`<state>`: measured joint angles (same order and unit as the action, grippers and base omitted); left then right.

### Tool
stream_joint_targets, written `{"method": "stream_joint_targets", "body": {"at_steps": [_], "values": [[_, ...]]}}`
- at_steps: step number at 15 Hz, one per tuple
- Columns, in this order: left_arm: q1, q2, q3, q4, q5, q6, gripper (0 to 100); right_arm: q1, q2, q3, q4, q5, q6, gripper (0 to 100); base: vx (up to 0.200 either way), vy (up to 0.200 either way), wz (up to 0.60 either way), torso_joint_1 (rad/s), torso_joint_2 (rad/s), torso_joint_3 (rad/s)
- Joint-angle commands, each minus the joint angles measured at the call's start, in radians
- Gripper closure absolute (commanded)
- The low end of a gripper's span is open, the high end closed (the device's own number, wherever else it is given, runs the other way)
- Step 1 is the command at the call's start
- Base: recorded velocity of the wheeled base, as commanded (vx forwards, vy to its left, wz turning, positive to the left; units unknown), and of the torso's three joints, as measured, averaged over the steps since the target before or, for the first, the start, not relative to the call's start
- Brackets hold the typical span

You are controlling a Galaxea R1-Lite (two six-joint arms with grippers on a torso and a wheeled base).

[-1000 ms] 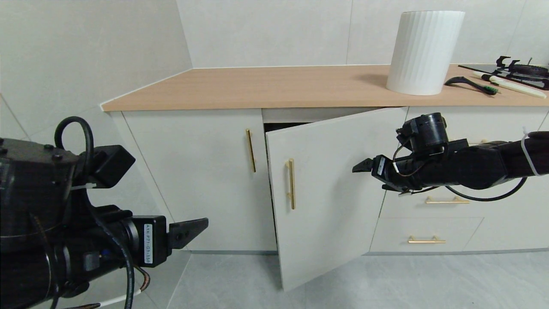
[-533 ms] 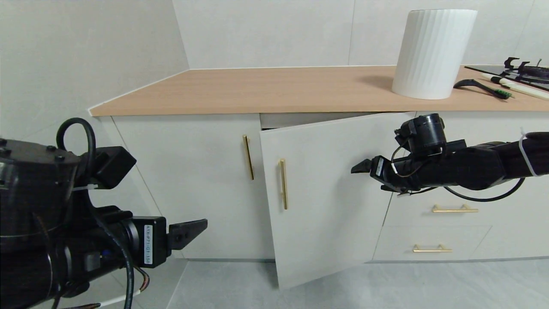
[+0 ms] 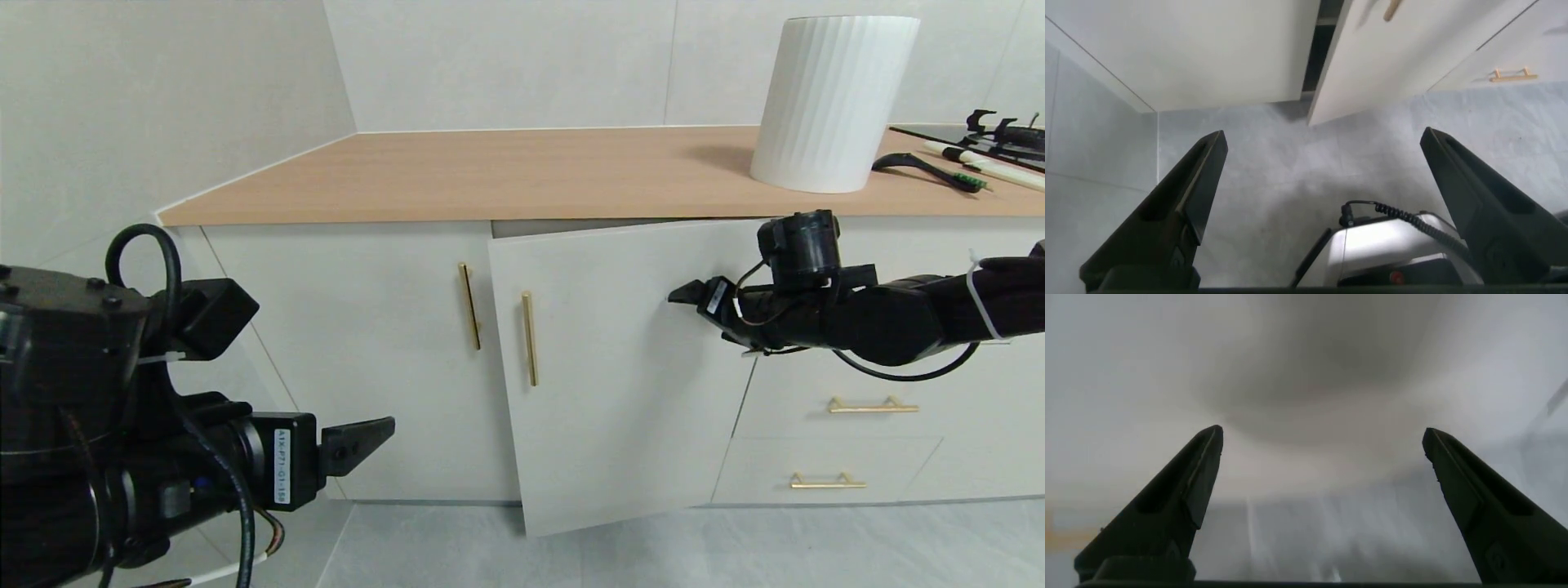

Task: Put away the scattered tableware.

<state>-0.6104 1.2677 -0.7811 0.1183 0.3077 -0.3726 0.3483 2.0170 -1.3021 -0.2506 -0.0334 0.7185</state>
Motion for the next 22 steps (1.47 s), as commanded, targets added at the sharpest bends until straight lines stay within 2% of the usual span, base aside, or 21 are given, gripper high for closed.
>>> {"method": "stream_joint_targets", "body": {"at_steps": [1,7,15,18,22], "values": [[0.0,-0.001,0.0,0.0,0.001,-0.002,0,0.008,0.043,-0.002,-0.062,-0.051,0.007,0,0.0,0.0,0.0,0.0,0.0,0.0],[0.0,0.001,0.0,0.0,0.001,0.0,0,0.006,0.104,-0.077,-0.091,-0.168,0.038,0,0.0,0.0,0.0,0.0,0.0,0.0],[0.0,-0.001,0.0,0.0,0.001,-0.002,0,0.005,0.104,-0.091,-0.09,-0.192,0.052,0,0.0,0.0,0.0,0.0,0.0,0.0],[0.0,0.001,0.0,0.0,0.001,-0.002,0,0.018,-0.024,0.023,-0.084,-0.18,0.038,0,0.0,0.0,0.0,0.0,0.0,0.0],[0.0,-0.002,0.011,-0.002,0.001,0.004,0,0.021,-0.294,0.267,-0.082,-0.169,-0.111,0,0.0,0.0,0.0,0.0,0.0,0.0]]}}
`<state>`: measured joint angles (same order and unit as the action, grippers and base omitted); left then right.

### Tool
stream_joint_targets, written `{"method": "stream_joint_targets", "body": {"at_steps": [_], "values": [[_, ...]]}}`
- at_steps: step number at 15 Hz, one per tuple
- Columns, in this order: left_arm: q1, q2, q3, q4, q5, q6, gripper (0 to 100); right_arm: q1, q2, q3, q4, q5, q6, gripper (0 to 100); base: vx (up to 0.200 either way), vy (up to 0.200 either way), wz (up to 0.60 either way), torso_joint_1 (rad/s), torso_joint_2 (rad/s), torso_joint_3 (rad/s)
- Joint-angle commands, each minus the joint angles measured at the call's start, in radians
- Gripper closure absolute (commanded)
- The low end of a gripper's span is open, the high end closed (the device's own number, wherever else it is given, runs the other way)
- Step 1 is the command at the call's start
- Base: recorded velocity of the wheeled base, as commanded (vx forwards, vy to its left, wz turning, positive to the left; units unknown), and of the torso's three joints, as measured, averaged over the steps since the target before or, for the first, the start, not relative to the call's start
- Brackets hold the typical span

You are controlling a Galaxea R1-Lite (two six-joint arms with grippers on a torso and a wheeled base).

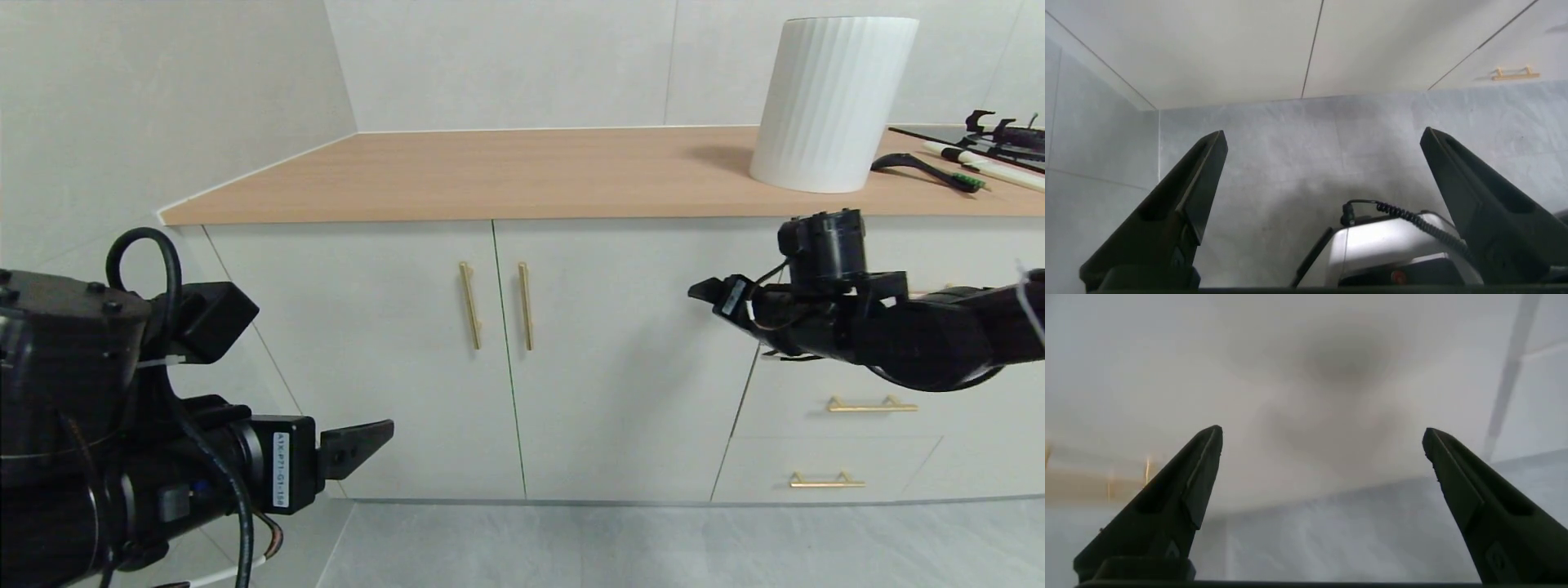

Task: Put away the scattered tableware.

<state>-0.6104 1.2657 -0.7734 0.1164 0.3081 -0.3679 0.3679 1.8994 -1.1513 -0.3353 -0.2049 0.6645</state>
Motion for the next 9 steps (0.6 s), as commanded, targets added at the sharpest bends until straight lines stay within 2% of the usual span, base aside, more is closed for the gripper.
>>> {"method": "stream_joint_targets", "body": {"at_steps": [1,3,4,9], "values": [[0.0,-0.003,0.002,0.0,0.0,0.001,0,0.002,-0.237,0.166,0.006,0.004,-0.062,0,0.0,0.0,0.0,0.0,0.0,0.0],[0.0,-0.016,0.003,0.0,0.0,0.006,0,-0.001,-0.312,0.258,0.041,-0.001,-0.085,0,0.0,0.0,0.0,0.0,0.0,0.0],[0.0,-0.019,0.003,0.0,0.0,0.018,0,-0.007,-0.341,0.288,0.059,-0.001,-0.088,0,0.0,0.0,0.0,0.0,0.0,0.0],[0.0,-0.016,0.005,0.0,0.0,0.021,0,-0.026,-0.399,0.318,0.124,-0.001,-0.088,0,0.0,0.0,0.0,0.0,0.0,0.0]]}}
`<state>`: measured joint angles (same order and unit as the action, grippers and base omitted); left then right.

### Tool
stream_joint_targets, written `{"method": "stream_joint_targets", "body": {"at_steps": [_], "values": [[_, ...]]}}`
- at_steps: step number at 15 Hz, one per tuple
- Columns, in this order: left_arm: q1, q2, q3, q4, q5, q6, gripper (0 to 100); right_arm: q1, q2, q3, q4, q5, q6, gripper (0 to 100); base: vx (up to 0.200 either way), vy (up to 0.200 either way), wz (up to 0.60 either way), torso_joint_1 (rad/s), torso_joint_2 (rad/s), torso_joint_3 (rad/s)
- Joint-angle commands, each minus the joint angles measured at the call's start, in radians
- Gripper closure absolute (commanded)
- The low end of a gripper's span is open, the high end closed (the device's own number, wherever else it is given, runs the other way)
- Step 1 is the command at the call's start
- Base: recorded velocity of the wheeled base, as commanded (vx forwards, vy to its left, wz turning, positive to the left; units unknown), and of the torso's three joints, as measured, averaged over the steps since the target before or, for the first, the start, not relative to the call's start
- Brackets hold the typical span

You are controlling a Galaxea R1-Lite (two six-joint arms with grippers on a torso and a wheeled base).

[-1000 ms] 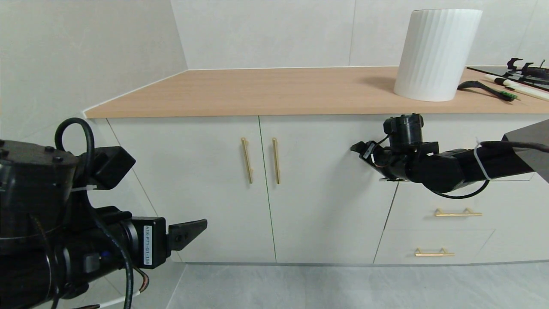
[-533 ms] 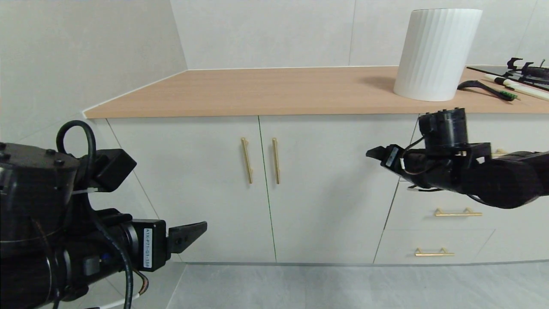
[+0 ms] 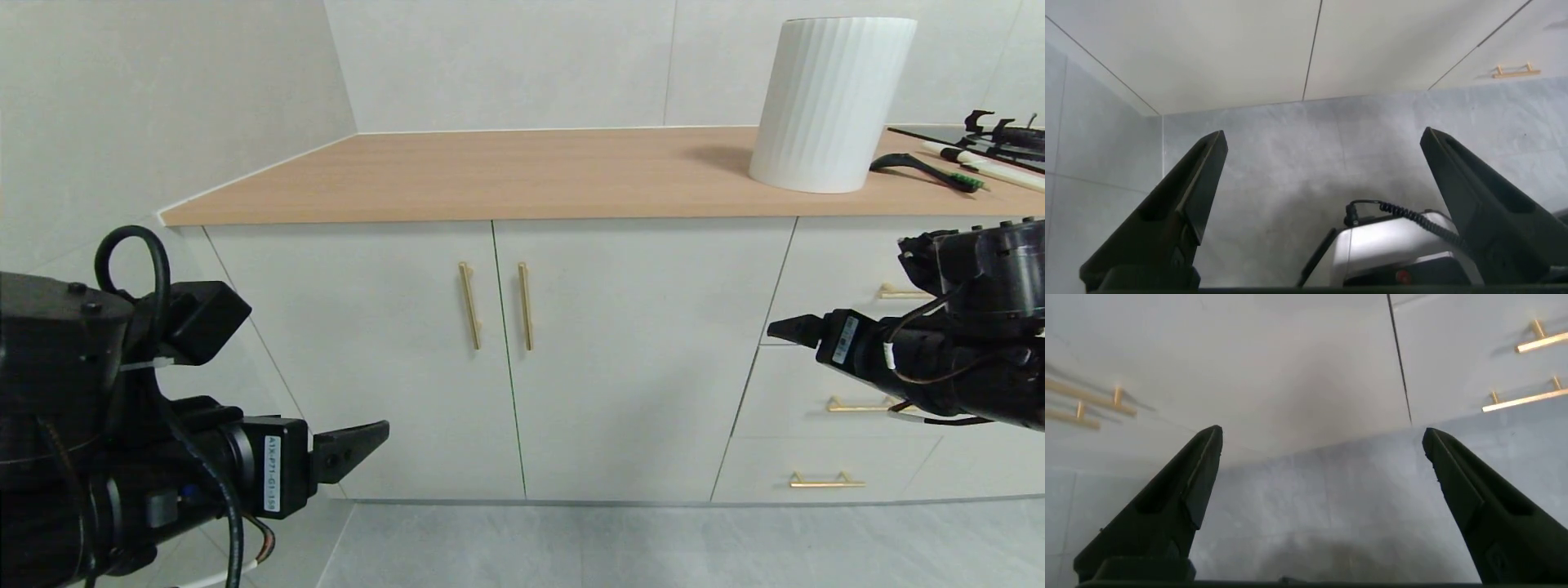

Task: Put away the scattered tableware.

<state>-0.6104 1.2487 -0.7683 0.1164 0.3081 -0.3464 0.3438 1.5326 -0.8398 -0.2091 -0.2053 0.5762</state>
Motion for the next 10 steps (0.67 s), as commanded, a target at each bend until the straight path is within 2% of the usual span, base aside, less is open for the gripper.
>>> {"method": "stream_joint_targets", "body": {"at_steps": [1,2,10], "values": [[0.0,0.005,0.001,0.0,0.0,0.0,0,-0.002,-0.035,0.007,0.005,-0.002,-0.001,0,0.0,0.0,0.0,0.0,0.0,0.0],[0.0,0.006,0.001,0.0,0.0,0.0,0,-0.002,-0.038,0.008,0.005,-0.002,-0.013,0,0.0,0.0,0.0,0.0,0.0,0.0],[0.0,0.001,0.001,0.0,0.0,0.001,0,-0.002,-0.038,0.021,0.007,-0.005,-0.029,0,0.0,-0.2,0.0,0.0,0.0,0.003]]}}
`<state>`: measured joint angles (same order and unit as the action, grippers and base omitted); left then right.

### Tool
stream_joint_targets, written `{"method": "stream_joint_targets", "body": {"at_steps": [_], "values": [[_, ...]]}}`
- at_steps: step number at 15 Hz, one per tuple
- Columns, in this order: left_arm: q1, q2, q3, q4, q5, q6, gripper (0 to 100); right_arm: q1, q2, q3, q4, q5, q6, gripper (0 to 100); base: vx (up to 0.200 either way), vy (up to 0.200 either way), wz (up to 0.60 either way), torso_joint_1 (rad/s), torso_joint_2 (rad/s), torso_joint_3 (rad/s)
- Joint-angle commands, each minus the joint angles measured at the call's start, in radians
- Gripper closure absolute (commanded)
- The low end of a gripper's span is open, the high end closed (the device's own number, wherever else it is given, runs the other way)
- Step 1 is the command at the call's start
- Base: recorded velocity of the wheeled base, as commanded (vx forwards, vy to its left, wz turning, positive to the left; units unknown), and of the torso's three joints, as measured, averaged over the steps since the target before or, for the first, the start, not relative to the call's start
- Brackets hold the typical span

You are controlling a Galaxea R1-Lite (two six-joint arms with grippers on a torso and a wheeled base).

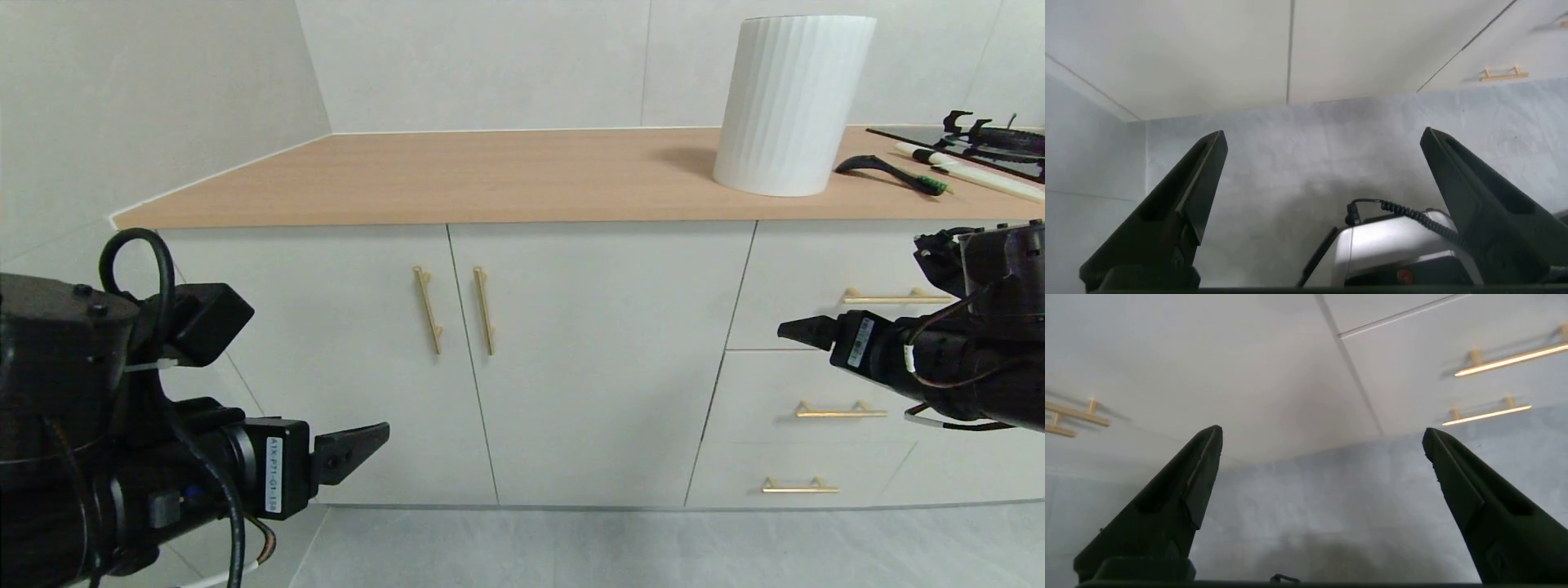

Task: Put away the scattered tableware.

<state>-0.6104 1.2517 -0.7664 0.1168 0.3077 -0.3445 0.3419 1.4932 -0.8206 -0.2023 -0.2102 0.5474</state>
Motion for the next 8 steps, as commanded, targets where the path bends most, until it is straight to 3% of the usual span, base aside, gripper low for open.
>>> {"method": "stream_joint_targets", "body": {"at_steps": [1,8], "values": [[0.0,-0.002,-0.001,0.0,0.001,-0.001,0,0.0,0.002,0.001,0.0,0.0,0.0,0,0.0,-0.2,0.0,0.002,0.01,0.002],[0.0,-0.002,-0.001,0.0,0.001,-0.001,0,0.0,-0.001,0.001,0.0,0.0,0.0,0,0.0,-0.2,0.0,0.002,0.0,0.005]]}}
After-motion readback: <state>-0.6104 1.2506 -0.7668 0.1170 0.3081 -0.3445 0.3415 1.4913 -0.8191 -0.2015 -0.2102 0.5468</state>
